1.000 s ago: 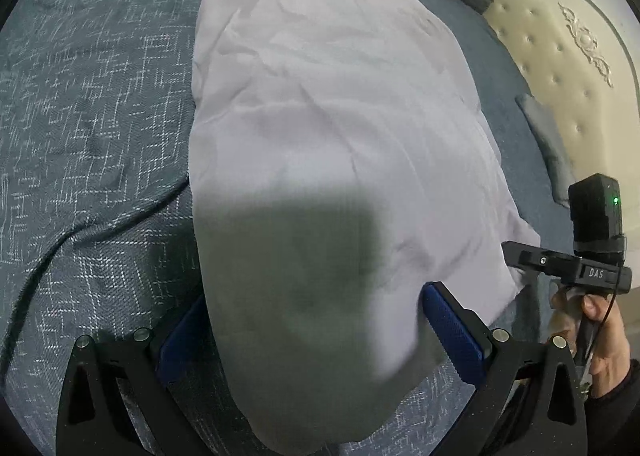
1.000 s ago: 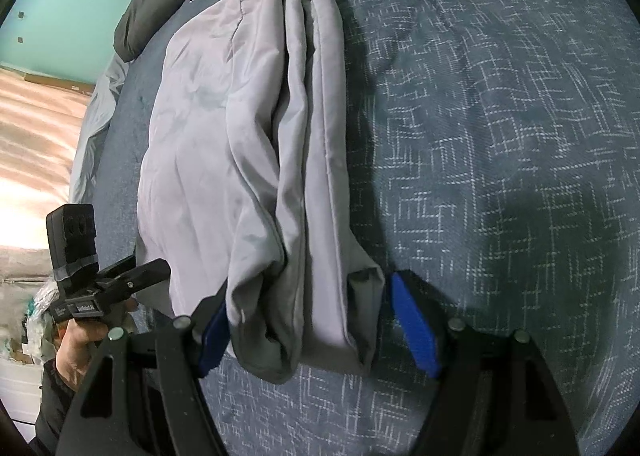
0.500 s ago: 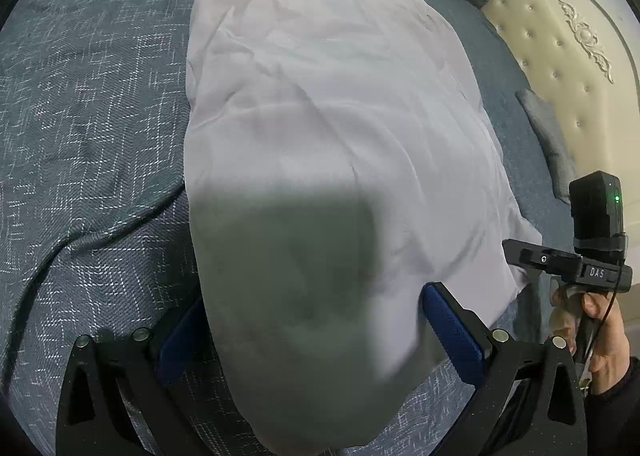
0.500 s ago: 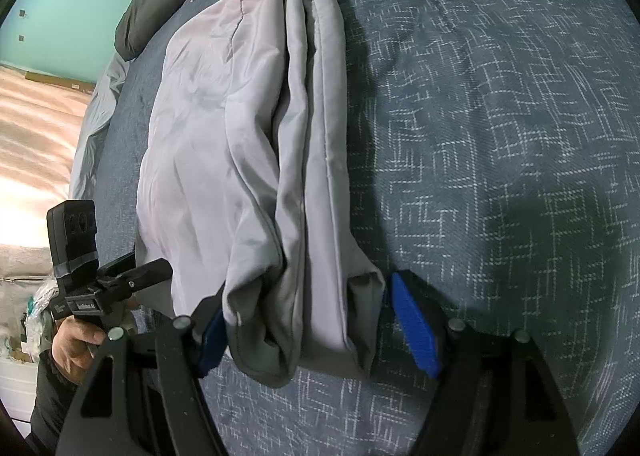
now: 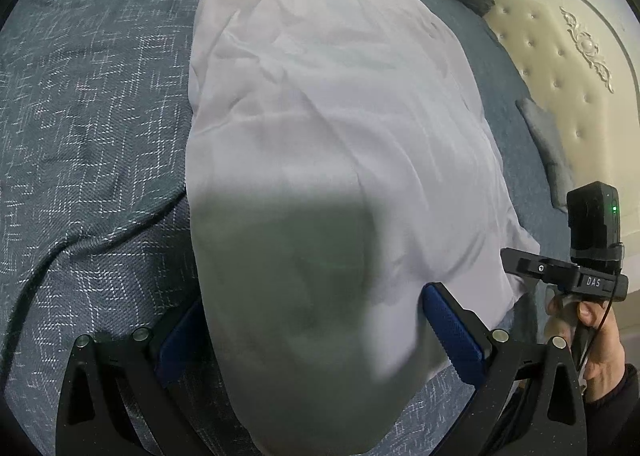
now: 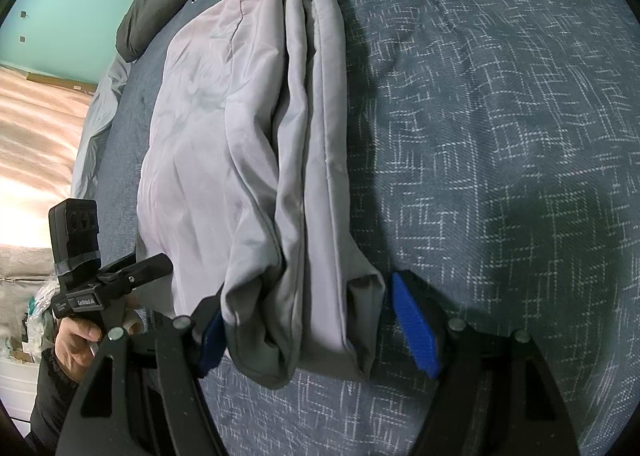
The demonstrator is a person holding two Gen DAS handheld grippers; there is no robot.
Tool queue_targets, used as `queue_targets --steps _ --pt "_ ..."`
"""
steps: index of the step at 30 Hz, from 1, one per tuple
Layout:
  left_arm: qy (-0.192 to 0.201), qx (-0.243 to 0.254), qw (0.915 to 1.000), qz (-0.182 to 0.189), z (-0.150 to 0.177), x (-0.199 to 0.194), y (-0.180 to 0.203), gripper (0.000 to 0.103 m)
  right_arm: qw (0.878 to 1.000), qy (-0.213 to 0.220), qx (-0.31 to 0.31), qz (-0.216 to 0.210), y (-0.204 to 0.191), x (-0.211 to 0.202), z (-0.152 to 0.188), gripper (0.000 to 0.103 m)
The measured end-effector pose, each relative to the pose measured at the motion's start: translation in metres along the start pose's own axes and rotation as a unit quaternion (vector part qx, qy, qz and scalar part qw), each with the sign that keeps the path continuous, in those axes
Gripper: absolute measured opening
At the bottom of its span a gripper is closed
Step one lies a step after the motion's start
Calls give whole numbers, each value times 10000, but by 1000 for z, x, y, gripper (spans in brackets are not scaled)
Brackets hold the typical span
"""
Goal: Fold clothes
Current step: 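Hold the strip's end with both grippers and lift it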
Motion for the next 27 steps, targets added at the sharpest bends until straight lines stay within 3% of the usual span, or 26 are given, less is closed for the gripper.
queue_targets --steps 14,23,26,27 --pt "21 71 9999 -135 19 -3 7 102 10000 18 -5 -19 6 -3 1 74" --pt "126 5 9999 47 32 -18 9 79 10000 51 -35 -70 15 -7 3 74" --pt "180 -16 9997 141 42 -31 -3 70 10000 48 -47 -72 14 -7 3 74" --pt "184 -26 9997 165 61 -43 -24 67 9999 47 -58 -71 14 -7 3 74"
Point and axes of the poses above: each gripper's, at about its wrist camera, not at the fingertips, and x roughly the way its jaws point, y to its right, z to its underside, the point moved 10 cm from there along x, roughly the way its jaws point, and after that the axes turned 8 degrees about x, right-handed, at the moved point
